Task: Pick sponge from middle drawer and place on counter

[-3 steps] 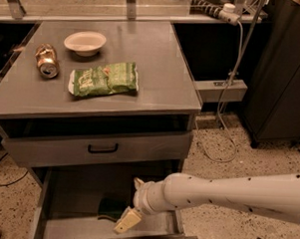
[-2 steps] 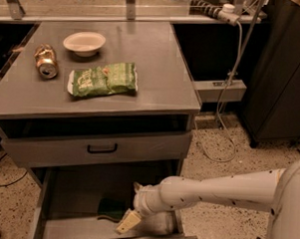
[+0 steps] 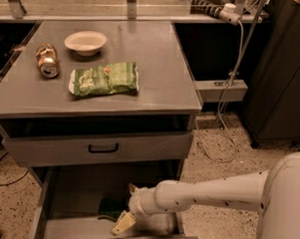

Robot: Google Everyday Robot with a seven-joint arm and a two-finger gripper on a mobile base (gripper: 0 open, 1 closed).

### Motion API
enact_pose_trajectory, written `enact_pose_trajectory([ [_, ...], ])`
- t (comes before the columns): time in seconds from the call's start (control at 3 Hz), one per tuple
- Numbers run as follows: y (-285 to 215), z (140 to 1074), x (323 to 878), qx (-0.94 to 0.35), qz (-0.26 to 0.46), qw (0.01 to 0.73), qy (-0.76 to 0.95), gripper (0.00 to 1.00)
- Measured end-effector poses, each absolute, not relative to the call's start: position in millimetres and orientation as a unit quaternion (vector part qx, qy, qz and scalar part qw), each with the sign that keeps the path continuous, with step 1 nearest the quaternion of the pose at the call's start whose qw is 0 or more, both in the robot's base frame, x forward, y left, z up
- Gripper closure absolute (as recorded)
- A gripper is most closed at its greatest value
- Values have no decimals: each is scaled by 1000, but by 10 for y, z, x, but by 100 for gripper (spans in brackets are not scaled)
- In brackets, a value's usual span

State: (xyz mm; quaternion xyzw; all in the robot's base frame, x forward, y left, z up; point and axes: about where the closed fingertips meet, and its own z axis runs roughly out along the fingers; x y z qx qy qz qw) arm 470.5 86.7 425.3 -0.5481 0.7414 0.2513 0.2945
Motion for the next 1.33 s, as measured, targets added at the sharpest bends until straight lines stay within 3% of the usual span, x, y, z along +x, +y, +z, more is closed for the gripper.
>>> enact_pose_trajectory([
  [0.67,1241,4037,5042,-563,265,332,709,0],
  [1.33,1345,3805,5039,-546,281,334,715,0],
])
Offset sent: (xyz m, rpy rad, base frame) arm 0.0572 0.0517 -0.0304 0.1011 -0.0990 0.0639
